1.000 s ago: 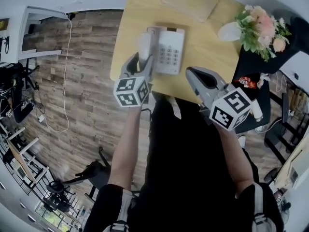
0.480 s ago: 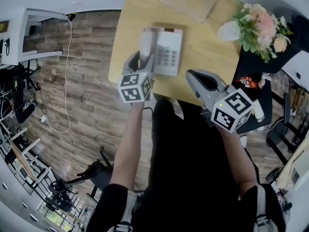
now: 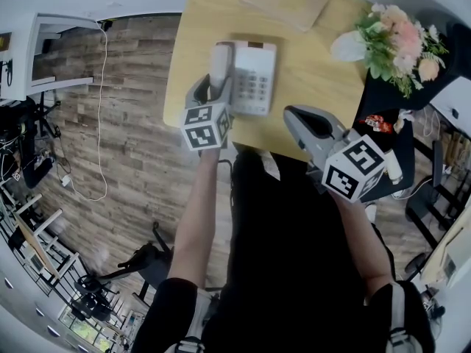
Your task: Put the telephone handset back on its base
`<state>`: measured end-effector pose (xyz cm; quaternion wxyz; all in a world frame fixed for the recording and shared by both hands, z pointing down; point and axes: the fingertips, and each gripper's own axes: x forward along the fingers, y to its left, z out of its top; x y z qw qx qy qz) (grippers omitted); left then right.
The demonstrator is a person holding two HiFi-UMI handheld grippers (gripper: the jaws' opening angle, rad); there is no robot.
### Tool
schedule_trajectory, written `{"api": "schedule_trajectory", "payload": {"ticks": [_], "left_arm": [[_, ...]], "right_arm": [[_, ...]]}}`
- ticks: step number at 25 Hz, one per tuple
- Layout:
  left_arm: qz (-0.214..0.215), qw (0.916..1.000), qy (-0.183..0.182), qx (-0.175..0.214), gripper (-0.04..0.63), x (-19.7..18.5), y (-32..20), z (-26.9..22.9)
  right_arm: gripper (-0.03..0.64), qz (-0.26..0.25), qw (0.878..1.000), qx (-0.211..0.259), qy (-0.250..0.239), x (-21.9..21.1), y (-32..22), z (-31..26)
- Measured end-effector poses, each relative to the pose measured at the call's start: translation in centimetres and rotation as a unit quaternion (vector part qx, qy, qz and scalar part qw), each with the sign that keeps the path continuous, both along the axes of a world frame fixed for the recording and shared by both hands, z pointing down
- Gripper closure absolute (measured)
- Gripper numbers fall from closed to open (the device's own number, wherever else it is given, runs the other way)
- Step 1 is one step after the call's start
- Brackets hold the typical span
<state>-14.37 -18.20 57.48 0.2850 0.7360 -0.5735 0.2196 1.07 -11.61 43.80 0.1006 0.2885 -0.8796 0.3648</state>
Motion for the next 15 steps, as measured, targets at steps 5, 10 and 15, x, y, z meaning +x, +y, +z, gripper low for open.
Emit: {"api": "schedule_trajectory", "payload": {"ticks": [5,10,15], "left_arm": [[-0.002,0.9999,-0.009,-0.003,0.377,0.2,-0.2,0.4],[-0.003,0.9998,-0.022,-0.004,0.377,0.2,-0.5,0.7],[-0.002,0.9996,-0.027,-0.006,0.376,0.3,-0.8,0.9]], "right_arm": [[0.615,-0.001,1.0,-0.004,0.0,0.4,-0.1,0.3],[0.615,0.001,1.0,-0.006,-0.001,0.7,-0.4,0.5],[0.615,0.004,1.0,-0.009,-0.003,1.1,-0.7,0.5]]}}
